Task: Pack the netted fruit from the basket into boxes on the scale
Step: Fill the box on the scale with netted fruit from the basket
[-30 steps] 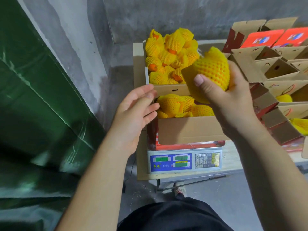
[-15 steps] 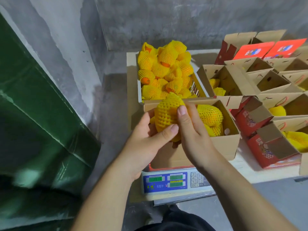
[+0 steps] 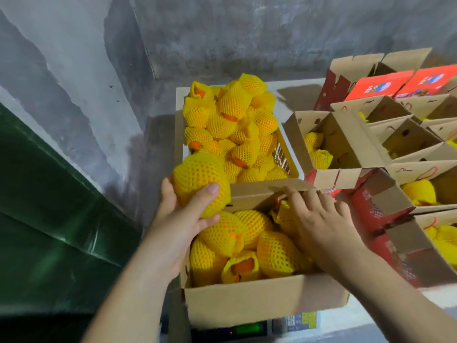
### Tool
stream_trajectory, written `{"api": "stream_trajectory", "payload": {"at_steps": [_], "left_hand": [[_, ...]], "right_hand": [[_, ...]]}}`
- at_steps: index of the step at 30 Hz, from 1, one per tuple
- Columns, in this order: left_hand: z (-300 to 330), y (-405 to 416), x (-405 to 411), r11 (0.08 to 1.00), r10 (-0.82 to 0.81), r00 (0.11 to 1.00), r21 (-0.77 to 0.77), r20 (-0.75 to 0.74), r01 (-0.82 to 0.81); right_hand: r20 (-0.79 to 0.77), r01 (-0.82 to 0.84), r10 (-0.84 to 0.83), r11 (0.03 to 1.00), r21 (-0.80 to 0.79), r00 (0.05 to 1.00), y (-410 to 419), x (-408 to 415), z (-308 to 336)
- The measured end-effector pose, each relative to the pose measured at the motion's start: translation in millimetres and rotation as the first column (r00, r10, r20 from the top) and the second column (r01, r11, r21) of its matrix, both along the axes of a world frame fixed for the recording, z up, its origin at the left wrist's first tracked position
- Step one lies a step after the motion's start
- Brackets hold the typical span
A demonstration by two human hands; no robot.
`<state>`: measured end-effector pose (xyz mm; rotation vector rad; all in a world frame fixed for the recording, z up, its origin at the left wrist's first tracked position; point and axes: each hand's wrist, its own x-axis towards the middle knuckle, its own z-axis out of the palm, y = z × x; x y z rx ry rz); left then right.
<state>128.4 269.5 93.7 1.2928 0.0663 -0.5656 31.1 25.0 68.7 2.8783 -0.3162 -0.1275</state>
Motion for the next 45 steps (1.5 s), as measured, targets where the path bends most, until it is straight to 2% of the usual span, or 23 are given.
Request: {"api": "stream_trajectory", "payload": {"at_steps": [2, 4, 6, 7, 8, 9, 10, 11, 13, 15, 18, 21, 23, 25, 27, 35, 40, 45], "left_hand": [[0.5, -14.6, 4.9, 0.999, -0.006, 0.999, 0.046, 0.051, 0.004], [-0.2, -28.1, 6.6, 0.997, -0.014, 0.997, 0.073, 0.078, 0.009], [-0.9, -40.6, 5.6, 0.994, -0.069, 0.991, 0.093, 0.114, 0.059], [-1.0, -46.0, 4.5, 0.991, -0.108, 0.983, 0.1, 0.151, 0.093], [-1.2, -51.2, 3.1, 0.982, -0.163, 0.97, 0.123, 0.183, 0.142], [-0.4, -56.3, 1.0, 0.962, -0.246, 0.949, 0.172, 0.198, 0.214], [1.6, -60.7, -1.8, 0.919, -0.353, 0.912, 0.262, 0.207, 0.296], [3.6, -63.6, -4.2, 0.847, -0.461, 0.859, 0.398, 0.221, 0.352], [7.7, -61.4, -5.4, 0.686, -0.579, 0.779, 0.661, 0.243, 0.304], [14.4, -52.5, -5.7, 0.691, -0.535, 0.782, 0.699, 0.32, 0.187], [24.2, -33.0, -13.5, 0.756, -0.501, 0.756, 0.639, 0.421, 0.144], [34.5, -20.0, -35.6, 0.858, -0.457, 0.757, 0.455, 0.468, 0.237], [39.2, -11.1, -52.5, 0.912, -0.389, 0.777, 0.329, 0.496, 0.247], [39.2, 5.0, -64.1, 0.957, -0.276, 0.796, 0.229, 0.538, 0.177], [36.9, 27.6, -71.5, 0.978, -0.188, 0.793, 0.187, 0.579, 0.096], [20.3, 82.5, -106.0, 0.994, -0.065, 0.816, 0.11, 0.575, 0.002], [12.3, 93.8, -120.0, 1.0, -0.005, 0.875, 0.02, 0.484, -0.005], [13.3, 99.9, -123.0, 0.998, 0.055, 0.871, -0.005, 0.489, -0.06]], "right_hand": [[0.01, -0.017, 0.017, 1.0, 0.018, 1.0, -4.8, -0.9, 3.0], [0.015, -0.01, 0.008, 0.994, 0.107, 1.0, -9.8, -1.0, 4.9], [0.095, 0.019, -0.051, 0.95, 0.313, 0.994, -18.3, -5.3, 5.8], [0.166, 0.026, -0.123, 0.869, 0.494, 0.978, -25.4, -10.5, 8.8], [0.215, 0.002, -0.232, 0.685, 0.729, 0.949, -33.4, -16.7, 13.7], [0.241, -0.074, -0.342, 0.436, 0.897, 0.908, -38.9, -22.8, 18.0], [0.258, -0.168, -0.445, 0.231, 0.958, 0.858, -40.9, -28.7, 23.4], [0.263, -0.254, -0.549, 0.093, 0.963, 0.793, -42.3, -32.4, 26.7], [0.205, -0.381, -0.737, -0.077, 0.922, 0.644, -45.8, -35.7, 28.5], [0.149, -0.454, -0.808, -0.159, 0.876, 0.57, -46.5, -38.0, 30.1], [0.143, -0.495, -0.787, -0.224, 0.84, 0.6, -32.5, -38.9, 42.8], [0.163, -0.502, -0.701, -0.31, 0.807, 0.695, 6.8, -33.5, 59.0], [0.196, -0.437, -0.574, -0.317, 0.842, 0.795, 42.4, -30.1, 67.1], [0.215, -0.354, -0.403, -0.311, 0.882, 0.89, 77.8, -29.3, 70.5], [0.221, -0.312, -0.294, -0.308, 0.899, 0.93, 105.6, -30.3, 71.8], [0.213, -0.244, -0.149, -0.232, 0.942, 0.965, 149.2, -51.9, 75.9], [0.205, -0.25, -0.193, -0.253, 0.935, 0.96, 162.9, -64.5, 72.9], [0.239, -0.306, -0.245, -0.29, 0.907, 0.94, 172.9, -69.0, 70.0]]}}
